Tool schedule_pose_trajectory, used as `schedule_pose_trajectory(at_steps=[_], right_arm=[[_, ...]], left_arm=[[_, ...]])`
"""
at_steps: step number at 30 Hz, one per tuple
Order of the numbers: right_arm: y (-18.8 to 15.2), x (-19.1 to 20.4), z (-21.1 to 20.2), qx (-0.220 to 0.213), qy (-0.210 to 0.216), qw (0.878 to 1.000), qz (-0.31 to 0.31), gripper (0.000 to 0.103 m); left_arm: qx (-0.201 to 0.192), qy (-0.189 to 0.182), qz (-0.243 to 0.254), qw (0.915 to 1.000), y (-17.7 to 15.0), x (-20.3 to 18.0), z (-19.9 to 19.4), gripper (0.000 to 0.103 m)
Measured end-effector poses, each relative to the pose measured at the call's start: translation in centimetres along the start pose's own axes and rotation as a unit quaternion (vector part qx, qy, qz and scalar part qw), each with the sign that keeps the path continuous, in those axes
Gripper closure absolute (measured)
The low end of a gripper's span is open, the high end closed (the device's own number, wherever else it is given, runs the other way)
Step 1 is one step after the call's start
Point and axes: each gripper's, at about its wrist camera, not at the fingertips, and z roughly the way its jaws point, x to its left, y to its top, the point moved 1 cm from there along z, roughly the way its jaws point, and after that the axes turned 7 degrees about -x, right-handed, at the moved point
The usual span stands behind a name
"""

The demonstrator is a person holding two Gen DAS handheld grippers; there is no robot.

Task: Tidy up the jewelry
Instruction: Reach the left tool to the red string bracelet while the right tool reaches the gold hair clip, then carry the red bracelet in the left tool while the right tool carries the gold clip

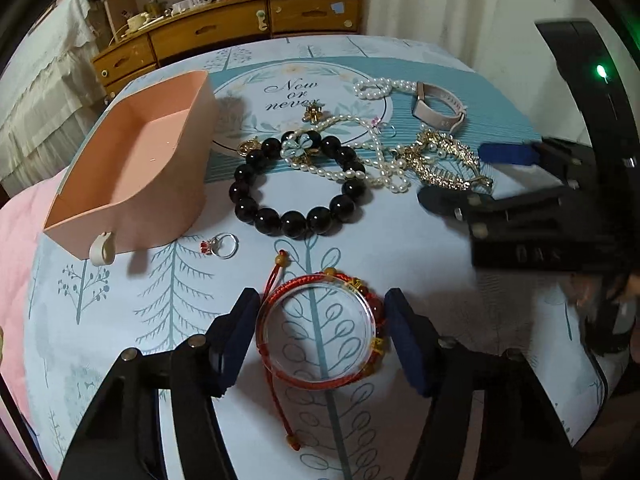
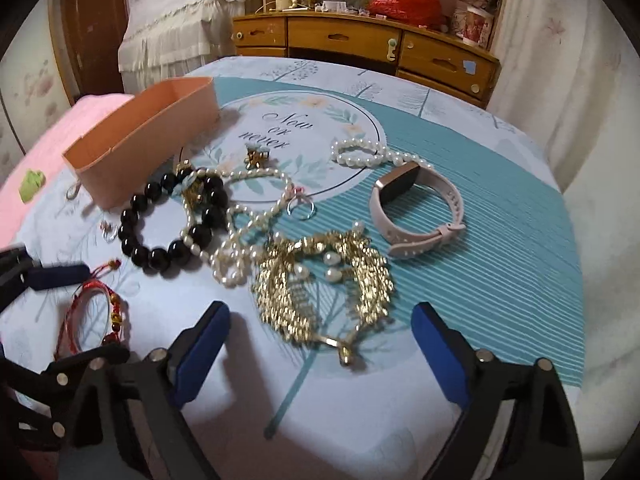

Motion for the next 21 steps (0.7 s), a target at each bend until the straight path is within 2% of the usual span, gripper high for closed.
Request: schedule_pose_trajectory(at_steps=[3, 10, 11, 16, 21], right_arm=[[0.5, -0.2, 0.1, -0.007, 0.000, 1.000, -0.002, 0.029], [0.8, -0.6, -0.2, 0.023, -0.011, 1.000, 0.009, 0.029], [0.7, -0.7, -0.6, 0.024, -0.011, 1.000, 0.013, 0.032], [0.8, -0.7, -2.8, 0.023, -0.004, 0.999, 0.032, 0.032], [1.6, 0.1, -4.9, 0.014, 0.010, 0.999, 0.046, 0.032]], left_arm=[[0.004, -0.003, 0.002, 1.0000, 0.2, 0.0, 0.1, 0.040], [0.026, -0.014, 0.009, 0.9995, 0.8, 0.4, 0.1, 0.041], [0.027, -0.016, 0.008, 0.9995, 0.9, 0.5, -0.1, 0.041], [0.026, -0.016, 0.031, 0.9990, 2.0, 1.1, -2.1, 0.041], [0.026, -0.035, 0.020, 0.9989, 3.9, 3.0, -5.0, 0.041]])
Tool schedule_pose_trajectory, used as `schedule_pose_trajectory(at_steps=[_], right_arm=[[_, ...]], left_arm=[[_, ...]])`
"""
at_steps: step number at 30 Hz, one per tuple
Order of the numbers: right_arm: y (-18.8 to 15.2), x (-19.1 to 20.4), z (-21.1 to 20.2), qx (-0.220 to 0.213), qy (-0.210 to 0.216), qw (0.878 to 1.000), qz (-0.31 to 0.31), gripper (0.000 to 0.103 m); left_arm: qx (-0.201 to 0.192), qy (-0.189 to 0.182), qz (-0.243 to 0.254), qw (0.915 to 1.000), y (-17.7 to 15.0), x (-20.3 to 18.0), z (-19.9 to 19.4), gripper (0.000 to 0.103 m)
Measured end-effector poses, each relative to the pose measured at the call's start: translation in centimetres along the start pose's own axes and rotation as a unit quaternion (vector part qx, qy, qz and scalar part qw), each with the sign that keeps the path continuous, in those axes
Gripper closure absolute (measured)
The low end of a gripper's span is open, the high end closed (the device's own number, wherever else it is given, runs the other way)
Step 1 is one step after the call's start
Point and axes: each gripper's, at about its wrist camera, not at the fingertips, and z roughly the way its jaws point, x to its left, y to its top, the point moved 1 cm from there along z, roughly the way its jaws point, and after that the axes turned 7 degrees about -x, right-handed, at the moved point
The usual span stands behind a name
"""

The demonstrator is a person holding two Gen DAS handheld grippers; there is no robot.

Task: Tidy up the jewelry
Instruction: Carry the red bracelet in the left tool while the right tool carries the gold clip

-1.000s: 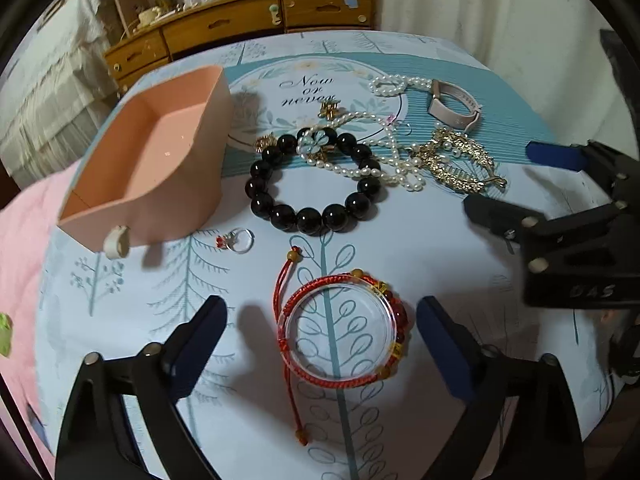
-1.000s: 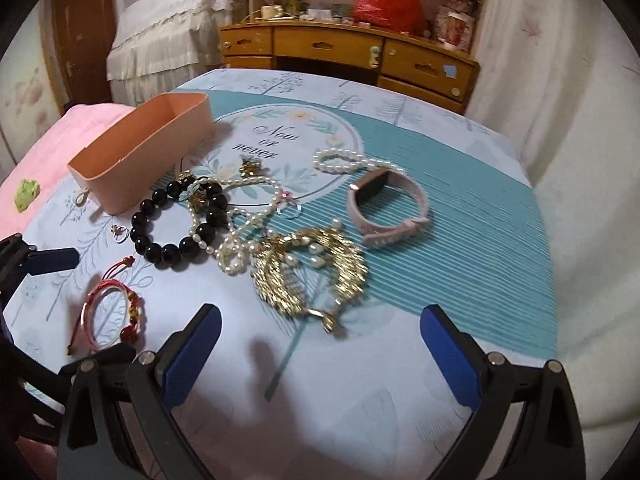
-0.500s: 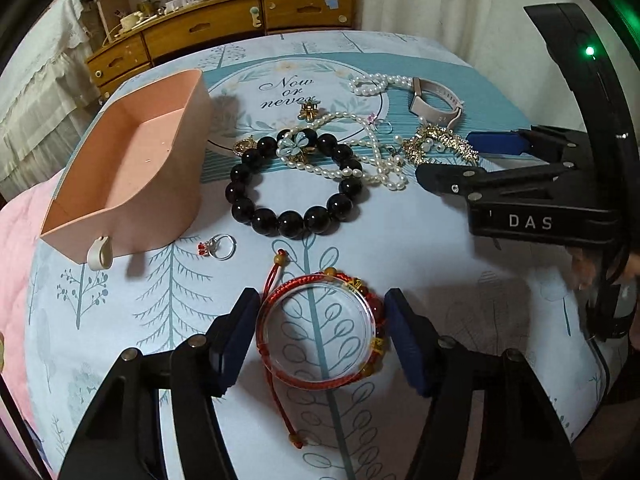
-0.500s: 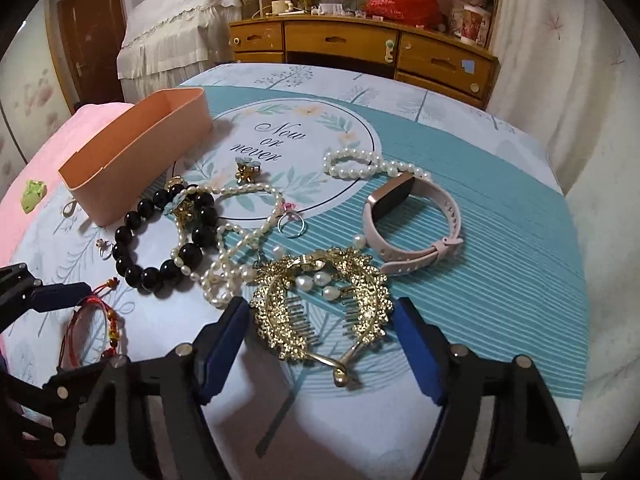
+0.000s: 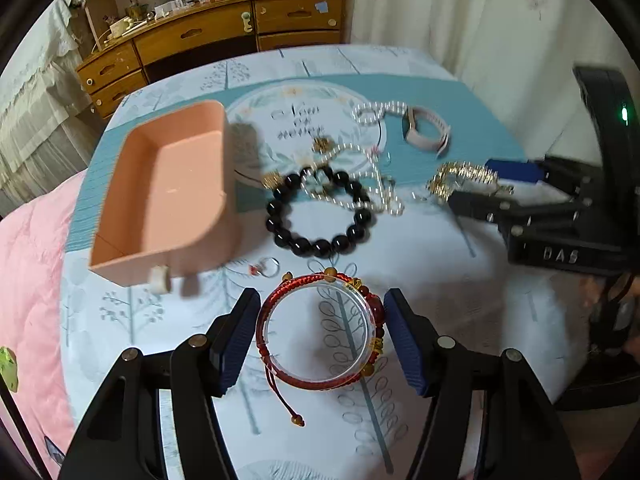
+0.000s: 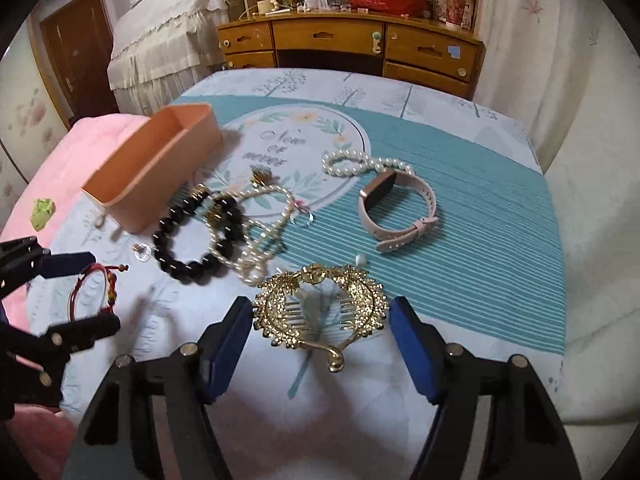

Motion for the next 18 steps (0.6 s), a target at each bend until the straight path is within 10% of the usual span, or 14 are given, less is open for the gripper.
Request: schedule_pose_trajectory(at_steps=[18], right_arm=[[9.6, 10.0, -2.9, -0.116, 0.076, 0.990, -0.005, 0.032]], left_arm=[[-0.075, 0.050, 0.016, 0.9958, 10.2, 12.5, -6.1, 0.040]])
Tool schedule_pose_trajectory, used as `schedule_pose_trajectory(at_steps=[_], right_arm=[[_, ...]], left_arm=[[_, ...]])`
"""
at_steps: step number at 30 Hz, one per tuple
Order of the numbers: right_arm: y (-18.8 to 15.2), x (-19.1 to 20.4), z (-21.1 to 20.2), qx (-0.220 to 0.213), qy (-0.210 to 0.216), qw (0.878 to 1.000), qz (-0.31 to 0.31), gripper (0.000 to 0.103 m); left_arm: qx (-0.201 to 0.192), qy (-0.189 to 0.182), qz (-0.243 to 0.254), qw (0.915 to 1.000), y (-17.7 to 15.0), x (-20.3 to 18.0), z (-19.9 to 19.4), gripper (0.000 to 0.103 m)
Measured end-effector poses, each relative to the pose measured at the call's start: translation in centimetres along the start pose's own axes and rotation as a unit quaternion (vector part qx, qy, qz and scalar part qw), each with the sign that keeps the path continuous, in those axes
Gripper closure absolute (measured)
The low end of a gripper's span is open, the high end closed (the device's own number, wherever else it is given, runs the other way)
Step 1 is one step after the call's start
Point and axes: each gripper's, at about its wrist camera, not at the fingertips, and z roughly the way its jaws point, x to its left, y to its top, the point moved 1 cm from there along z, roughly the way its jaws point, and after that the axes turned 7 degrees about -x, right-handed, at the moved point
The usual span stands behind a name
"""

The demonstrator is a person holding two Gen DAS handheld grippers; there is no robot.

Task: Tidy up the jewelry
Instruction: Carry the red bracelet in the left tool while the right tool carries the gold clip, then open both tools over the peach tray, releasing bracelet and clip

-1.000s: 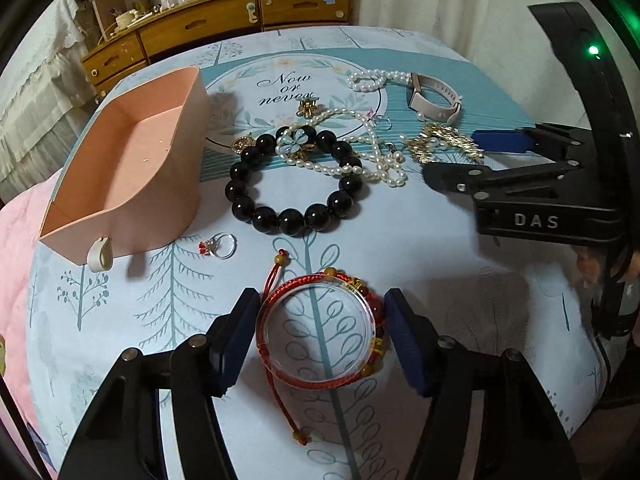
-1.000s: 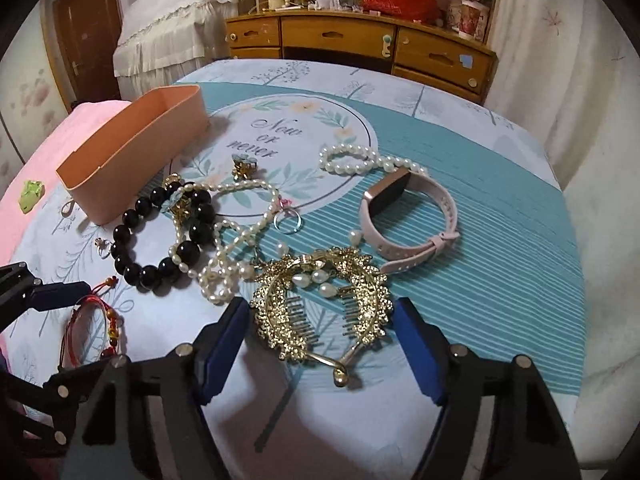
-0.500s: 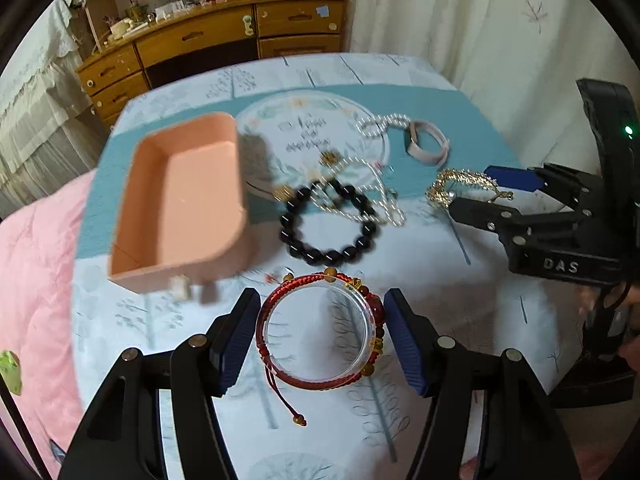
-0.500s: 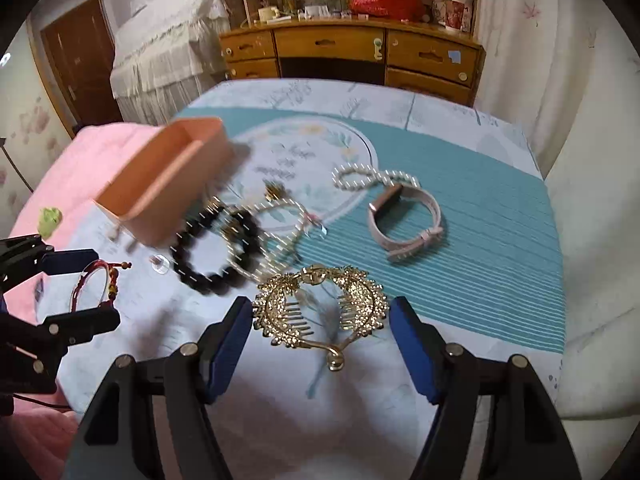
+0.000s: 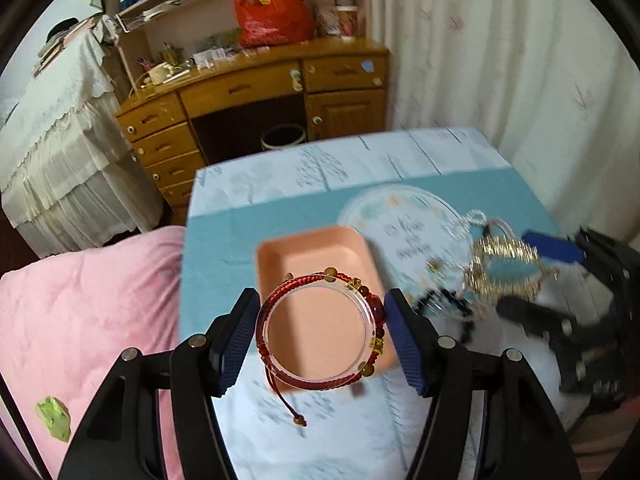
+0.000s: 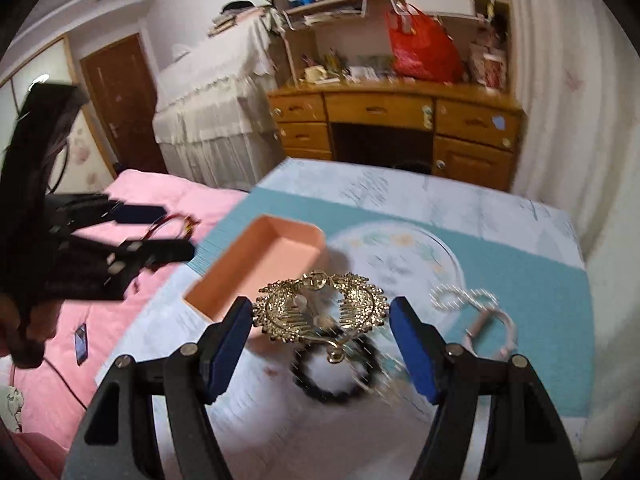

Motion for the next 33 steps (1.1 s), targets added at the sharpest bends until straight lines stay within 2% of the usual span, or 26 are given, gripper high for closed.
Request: schedule_pose_trajectory(at_steps=[5, 10, 15, 17, 18, 24, 30, 33], right_arm=[[0.8, 3.3, 2.6, -0.006, 0.009, 1.000, -0.007, 0.032], [0.5, 6.6, 5.6, -0.002, 0.016, 1.000, -0.016, 0.032], [-0.1, 8.6, 8.1, 0.015, 0.000, 1.000, -0.011, 0.031], [-0.4, 8.9, 9.1, 0.039, -0.012, 0.999, -0.002, 0.031], [-0.5, 9.1, 9.4, 0.045, -0.013, 0.999, -0.002, 0.031], [-1.0, 9.2, 8.9, 0.044, -0.021, 0.999, 0.014, 0.024], [-1.8, 7.7, 8.6, 0.053, -0.049, 0.996, 0.045, 0.024], [-2.7, 6.6, 8.1, 0.063, -0.055, 0.993, 0.085, 0.024]], left_arm=[[-0.007, -0.017, -0.026, 0.9995, 1.5, 3.4, 1.8, 0.040], [-0.014, -0.061, -0.046, 0.9970, 2.5, 4.6, 4.6, 0.040], [0.012, -0.098, -0.065, 0.9930, 2.2, 4.4, 7.3, 0.039], [0.031, -0.096, -0.069, 0.9925, 2.0, 4.4, 8.1, 0.019], [0.041, -0.092, -0.069, 0.9925, 1.8, 4.4, 8.5, 0.017], [0.054, -0.087, -0.067, 0.9925, 1.5, 4.8, 9.4, 0.016], [0.068, -0.087, -0.083, 0.9904, 0.9, 5.3, 9.9, 0.016], [0.075, -0.087, -0.084, 0.9899, 0.5, 5.0, 9.9, 0.016]])
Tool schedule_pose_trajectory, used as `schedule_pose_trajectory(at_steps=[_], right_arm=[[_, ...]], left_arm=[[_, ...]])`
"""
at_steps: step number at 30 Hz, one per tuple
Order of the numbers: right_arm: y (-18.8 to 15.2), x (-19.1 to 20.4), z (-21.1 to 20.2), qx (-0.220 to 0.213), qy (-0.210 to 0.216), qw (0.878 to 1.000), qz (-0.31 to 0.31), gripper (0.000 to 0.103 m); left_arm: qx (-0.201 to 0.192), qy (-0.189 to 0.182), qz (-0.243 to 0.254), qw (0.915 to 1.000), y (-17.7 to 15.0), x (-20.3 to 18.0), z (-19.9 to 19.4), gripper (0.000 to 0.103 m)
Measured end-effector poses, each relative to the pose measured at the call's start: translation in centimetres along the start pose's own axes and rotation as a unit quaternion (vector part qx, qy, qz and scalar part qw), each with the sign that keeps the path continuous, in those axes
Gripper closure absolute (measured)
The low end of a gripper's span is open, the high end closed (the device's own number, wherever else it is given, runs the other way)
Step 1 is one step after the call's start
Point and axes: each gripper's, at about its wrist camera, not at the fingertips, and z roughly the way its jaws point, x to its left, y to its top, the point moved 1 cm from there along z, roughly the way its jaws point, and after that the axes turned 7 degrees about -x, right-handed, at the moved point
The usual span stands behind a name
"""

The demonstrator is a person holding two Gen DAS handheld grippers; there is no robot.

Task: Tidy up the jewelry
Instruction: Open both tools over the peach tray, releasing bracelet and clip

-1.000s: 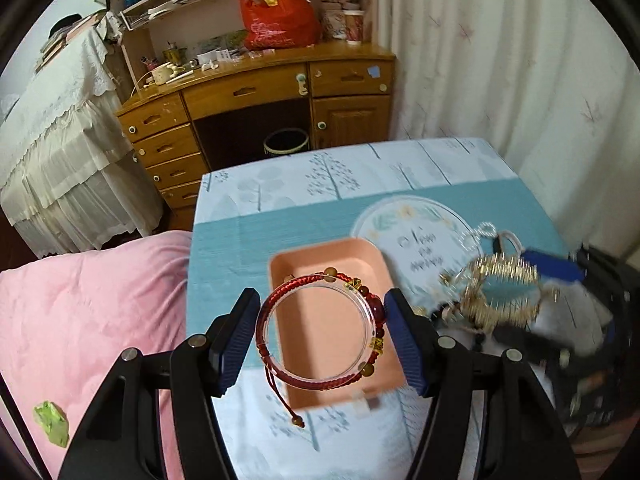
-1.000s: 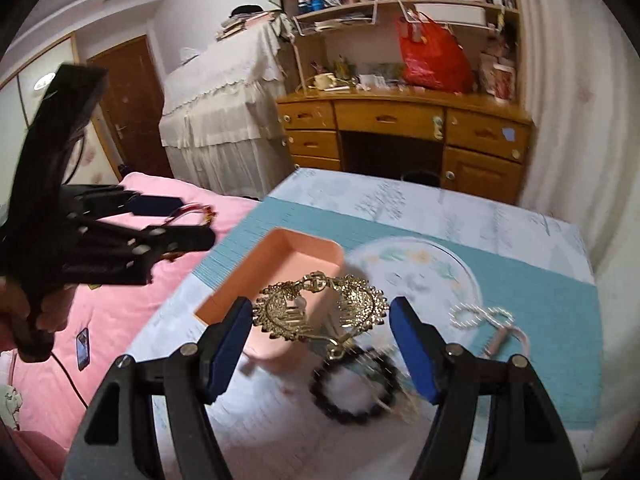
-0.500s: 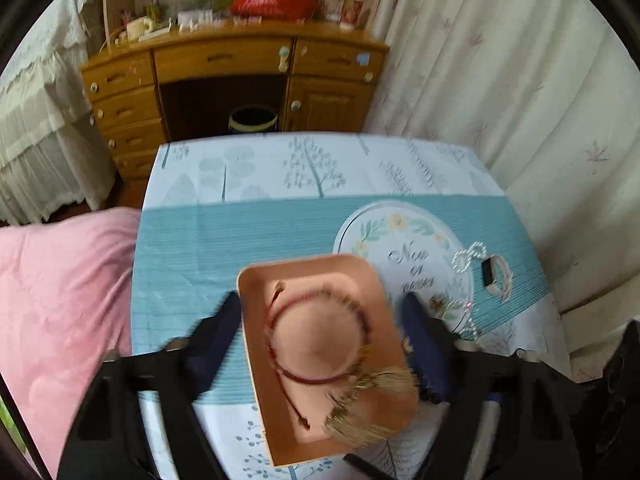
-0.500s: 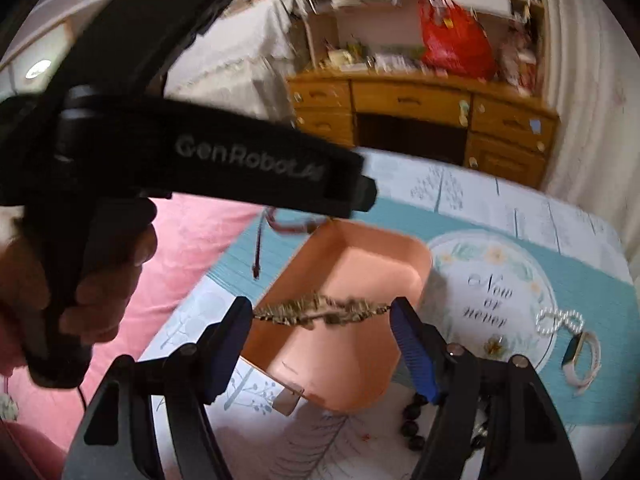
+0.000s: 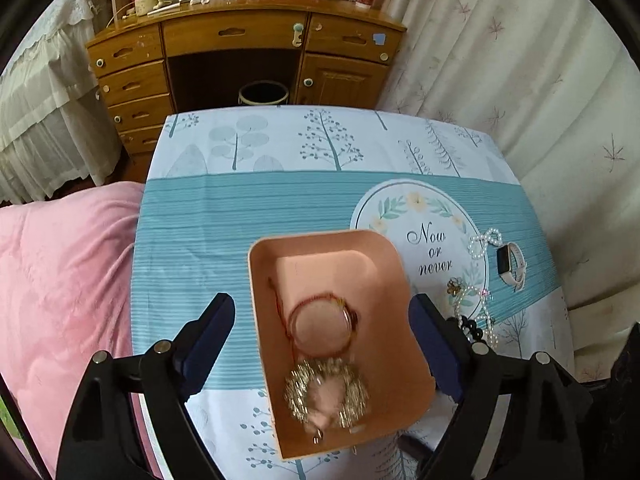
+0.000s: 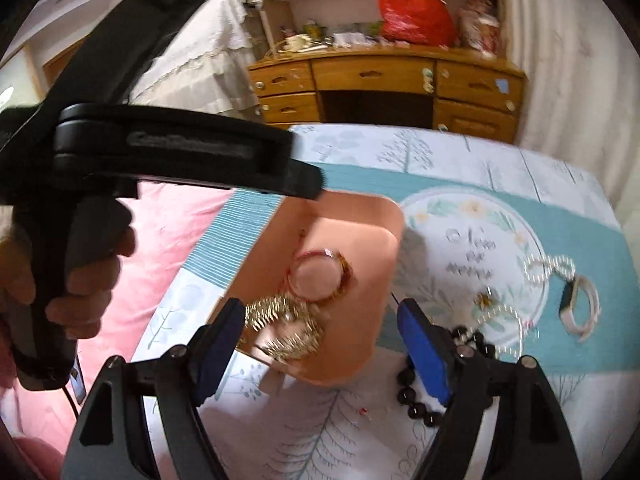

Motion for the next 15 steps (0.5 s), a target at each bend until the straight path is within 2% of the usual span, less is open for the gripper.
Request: schedule_pose_trajectory(at_steps=[9, 15], right_arm=[[-1.7, -6.5, -2.3, 0.005, -0.007, 0.991, 0.136, 0.023], [-2.2, -13.5, -4.0, 0.007, -0.021, 0.972, 0.234, 0.022]], left_arm=[[-0.007, -0.019, -0.012, 0.9997, -1.1, -2.6, -1.3, 0.016], [-0.014, -0.026, -0.012, 0.9995, -1.2, -6.2, -2.2, 0.016]])
